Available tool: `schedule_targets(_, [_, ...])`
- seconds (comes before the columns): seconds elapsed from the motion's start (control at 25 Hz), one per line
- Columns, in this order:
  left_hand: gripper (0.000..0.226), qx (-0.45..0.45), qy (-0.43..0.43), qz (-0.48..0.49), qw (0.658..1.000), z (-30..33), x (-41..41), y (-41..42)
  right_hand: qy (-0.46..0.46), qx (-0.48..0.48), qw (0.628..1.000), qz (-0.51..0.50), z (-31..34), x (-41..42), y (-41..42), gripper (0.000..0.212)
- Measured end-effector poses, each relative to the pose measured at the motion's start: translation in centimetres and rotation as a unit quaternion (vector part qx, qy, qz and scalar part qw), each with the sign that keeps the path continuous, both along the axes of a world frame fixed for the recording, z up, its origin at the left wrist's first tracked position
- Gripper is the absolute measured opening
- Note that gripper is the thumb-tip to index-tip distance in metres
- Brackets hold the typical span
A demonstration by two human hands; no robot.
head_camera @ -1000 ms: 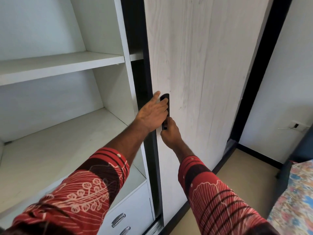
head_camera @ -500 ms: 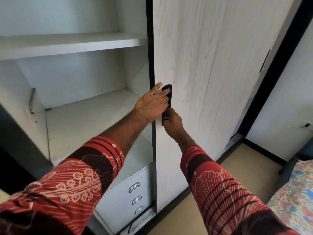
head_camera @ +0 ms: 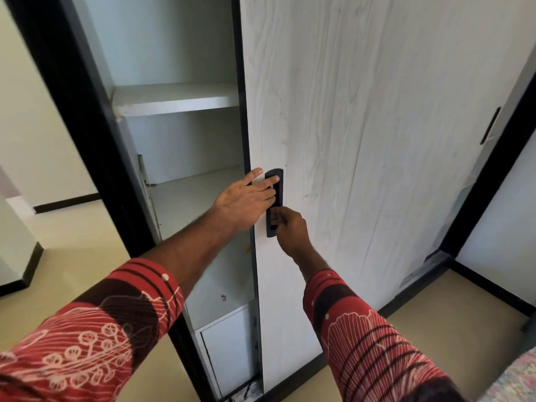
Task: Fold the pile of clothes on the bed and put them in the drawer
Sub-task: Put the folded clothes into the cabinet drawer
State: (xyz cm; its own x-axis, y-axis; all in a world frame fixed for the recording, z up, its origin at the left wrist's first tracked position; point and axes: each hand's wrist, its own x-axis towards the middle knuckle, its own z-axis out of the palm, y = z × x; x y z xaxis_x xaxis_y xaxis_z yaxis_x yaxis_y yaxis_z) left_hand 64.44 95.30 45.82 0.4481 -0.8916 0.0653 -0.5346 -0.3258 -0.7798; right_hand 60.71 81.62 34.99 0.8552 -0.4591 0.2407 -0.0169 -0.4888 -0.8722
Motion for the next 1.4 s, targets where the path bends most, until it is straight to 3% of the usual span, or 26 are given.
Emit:
schedule_targets(0.36, [0.060,0.005,0.021,0.098,0.995,0.1,-2.4,8.9,-0.010,0.015,0.999,0.046,0.3,-0.5,9.0,0.038])
schedule_targets(0.68, [0.064,0.057,-0.033,0.153,0.986,0.0,-4.1,13.1,-0.010,0.027,0.997,0.070,0.5,-0.7,14.3,0.028])
schedule_targets(1.0, [0.080,0.101,-0.072,0.202,0.971,-0.6,-5.5,15.1,0.025,-0.007,0.993,0.119,0.1,-1.0,17.2,0.032])
schedule_targets(1.2, [0.082,0.091,-0.059,0.202,0.973,-0.9,-5.8,15.9,0.015,-0.015,0.993,0.112,-0.3,-1.5,17.7,0.034])
schedule_targets(1.4, [0.076,0.086,-0.044,0.187,0.978,-0.6,-5.9,16.0,0.033,-0.060,0.984,0.165,0.7,-2.2,16.8,0.049])
